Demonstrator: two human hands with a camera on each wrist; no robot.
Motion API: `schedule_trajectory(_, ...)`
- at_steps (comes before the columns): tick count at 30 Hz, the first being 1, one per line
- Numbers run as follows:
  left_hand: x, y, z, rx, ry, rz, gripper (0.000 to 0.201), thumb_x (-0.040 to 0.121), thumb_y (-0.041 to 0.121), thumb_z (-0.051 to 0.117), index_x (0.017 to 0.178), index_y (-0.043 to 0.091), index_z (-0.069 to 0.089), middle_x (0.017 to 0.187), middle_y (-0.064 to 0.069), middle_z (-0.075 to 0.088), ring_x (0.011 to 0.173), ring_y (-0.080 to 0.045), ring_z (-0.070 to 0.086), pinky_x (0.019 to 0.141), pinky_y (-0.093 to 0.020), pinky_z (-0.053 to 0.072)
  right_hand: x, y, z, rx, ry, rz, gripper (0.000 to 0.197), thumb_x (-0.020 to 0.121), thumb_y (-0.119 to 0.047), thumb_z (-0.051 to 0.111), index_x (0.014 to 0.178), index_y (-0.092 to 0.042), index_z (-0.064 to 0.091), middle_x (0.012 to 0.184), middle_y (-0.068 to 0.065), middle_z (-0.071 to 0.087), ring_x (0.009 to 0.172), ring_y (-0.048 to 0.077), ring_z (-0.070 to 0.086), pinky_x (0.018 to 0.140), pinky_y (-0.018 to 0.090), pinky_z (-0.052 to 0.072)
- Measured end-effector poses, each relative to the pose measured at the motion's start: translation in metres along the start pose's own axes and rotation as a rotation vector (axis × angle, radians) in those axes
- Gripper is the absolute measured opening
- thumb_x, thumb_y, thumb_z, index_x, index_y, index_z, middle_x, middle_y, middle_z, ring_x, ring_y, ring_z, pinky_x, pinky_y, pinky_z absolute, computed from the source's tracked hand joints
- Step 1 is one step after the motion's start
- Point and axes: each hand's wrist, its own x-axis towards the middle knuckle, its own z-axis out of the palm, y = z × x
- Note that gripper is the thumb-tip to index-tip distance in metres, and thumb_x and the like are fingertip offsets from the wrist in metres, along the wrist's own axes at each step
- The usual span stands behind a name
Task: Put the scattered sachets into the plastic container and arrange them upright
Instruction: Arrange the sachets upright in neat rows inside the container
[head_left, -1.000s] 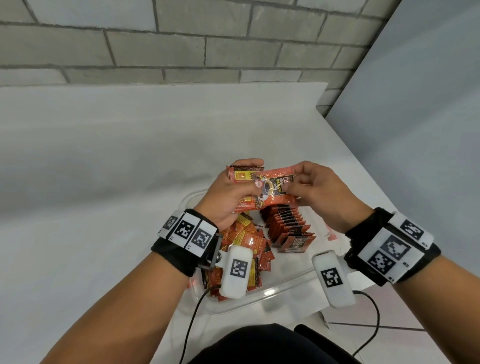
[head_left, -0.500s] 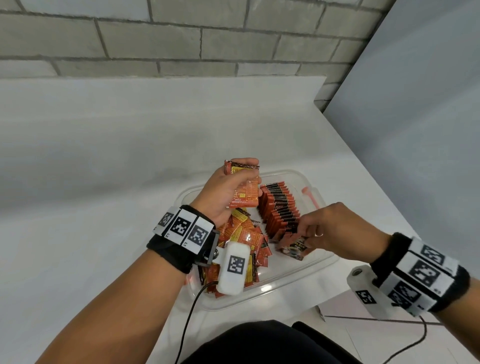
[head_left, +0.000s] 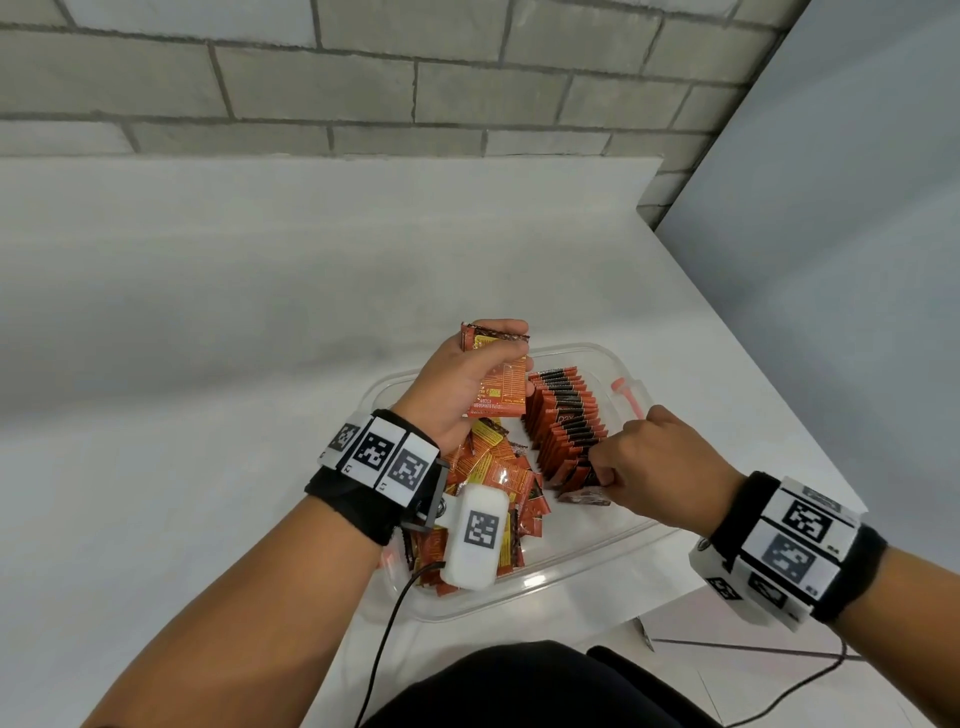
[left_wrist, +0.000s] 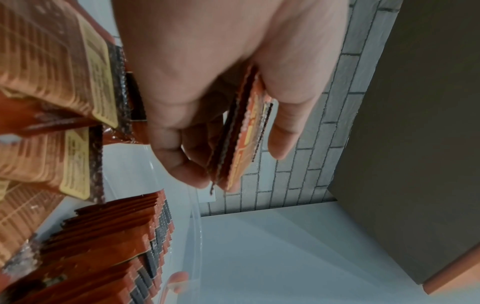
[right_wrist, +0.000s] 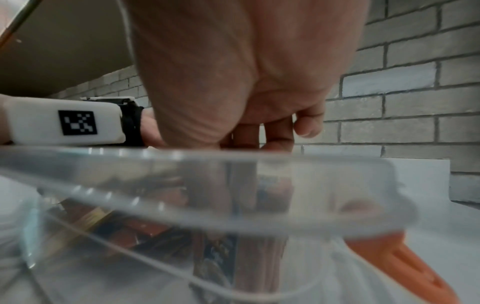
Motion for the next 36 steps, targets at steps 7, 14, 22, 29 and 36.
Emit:
schedule_trajectory(7,0.0,0.0,0.001,0.006,0.002,0.002,0.017,0.09,0.006,0.059,0.104,0.014,0.065,0.081,-0.01,0.065,0.063,-0.021,0.065,0.054,-0.026,0.054,0.0,0.001,0.0,-0.065,-0.013,0.002,0.018,0.083,-0.024,0.061,0.072,-0.028,0.047,0.074,-0.008,0.063,0.069,0.016,0.058,0.071,0.027,0.026)
schedule_trajectory(14,0.0,0.0,0.0,0.009,0.001,-0.002,0.018,0.089,0.007,0.06,0.105,0.013,0.066,0.082,-0.01,0.066,0.065,-0.021,0.066,0.058,-0.026,0.056,-0.002,0.0,-0.006,-0.046,-0.021,0.025,0.013,0.086,-0.035,0.061,0.082,-0.027,0.052,0.087,-0.011,0.063,0.08,0.015,0.059,0.074,0.027,0.029)
schedule_trajectory(22,0.0,-0.001,0.0,-0.002,-0.006,-0.006,0.019,0.09,0.005,0.058,0.107,0.012,0.065,0.08,-0.01,0.066,0.063,-0.02,0.065,0.056,-0.025,0.055,-0.002,0.0,-0.006,-0.028,0.014,0.069,0.025,0.083,-0.035,0.066,0.074,-0.025,0.044,0.072,-0.014,0.045,0.066,0.014,0.045,0.07,0.026,0.023)
schedule_trajectory(29,0.0,-0.002,-0.002,-0.024,-0.059,-0.034,0.025,0.092,-0.004,0.047,0.11,0.008,0.059,0.083,-0.013,0.07,0.068,-0.022,0.069,0.059,-0.028,0.057,-0.008,0.006,-0.03,0.176,0.116,0.096,0.02,0.085,-0.042,0.065,0.087,-0.022,0.061,0.08,-0.012,0.059,0.059,0.002,0.052,0.071,0.019,0.04)
schedule_trajectory(36,-0.002,-0.005,0.002,0.074,-0.127,-0.004,0.036,0.082,-0.003,0.063,0.118,0.003,0.059,0.096,-0.012,0.07,0.082,-0.022,0.07,0.061,-0.029,0.057,0.014,0.0,-0.065,0.711,0.35,0.203,0.04,0.087,-0.037,0.063,0.124,-0.026,0.054,0.094,-0.015,0.061,0.073,0.01,0.061,0.066,0.011,0.043)
